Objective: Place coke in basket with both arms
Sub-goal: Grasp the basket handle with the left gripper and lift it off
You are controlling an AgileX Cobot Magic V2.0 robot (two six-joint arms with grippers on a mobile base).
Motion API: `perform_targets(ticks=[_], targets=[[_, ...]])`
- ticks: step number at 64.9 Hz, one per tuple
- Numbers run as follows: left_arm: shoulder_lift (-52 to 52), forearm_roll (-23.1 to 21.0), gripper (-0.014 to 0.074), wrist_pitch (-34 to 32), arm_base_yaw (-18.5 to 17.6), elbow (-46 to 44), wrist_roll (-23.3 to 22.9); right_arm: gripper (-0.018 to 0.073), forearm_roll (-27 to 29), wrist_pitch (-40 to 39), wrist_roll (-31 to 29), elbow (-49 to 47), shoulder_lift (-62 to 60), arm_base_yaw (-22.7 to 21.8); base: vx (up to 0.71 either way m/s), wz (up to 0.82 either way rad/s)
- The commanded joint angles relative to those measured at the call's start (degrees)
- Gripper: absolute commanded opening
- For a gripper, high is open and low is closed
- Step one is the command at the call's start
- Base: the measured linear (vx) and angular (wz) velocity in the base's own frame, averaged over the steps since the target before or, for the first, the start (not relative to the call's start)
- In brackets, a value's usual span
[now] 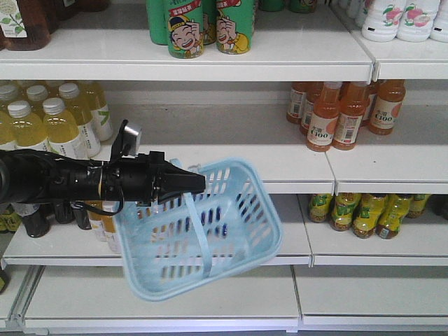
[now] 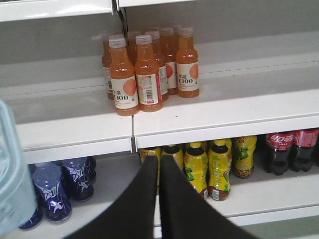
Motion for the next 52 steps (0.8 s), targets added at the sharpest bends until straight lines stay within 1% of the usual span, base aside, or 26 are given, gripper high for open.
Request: perform_targets(ticks=[1,17,30,38,42,52], targets=[[-8.0,-3.2,-0.0008,-12.8,-2.2,1.9,-0.4,-0.0004,-0.8,-3.8,-0.2,0.6,-1.1,-0.1,0.00,0.00],[-18.6,-3.3,-0.0008,-12.8,-7.7,10.2,-0.4,-0.0004,-0.8,-3.7,-0.2,0.6,-1.1,-0.1,0.00,0.00],[-26.2,-3.4,-0.0008,-12.8,-11.7,13.4,-0.3,-0.0004,-0.8,-3.7,-0.2,0.6,-1.1,-0.1,0.00,0.00],[-30.2,-4.0,-0.0008,-12.8,-12.9,13.8,-0.3,-0.0004,-0.8,-3.7,-0.2,0.6,-1.1,-0.1,0.00,0.00],[-32.0,-4.7,-0.0008,-12.8,-12.9,13.8,-0.3,-0.0004,-0.8,-3.7,-0.2,0.6,-1.1,-0.1,0.00,0.00],[-36.4,-8.7,-0.0008,-12.8,-12.9,13.8,-0.3,-0.0004,-0.8,-3.7,-0.2,0.6,-1.1,-0.1,0.00,0.00]])
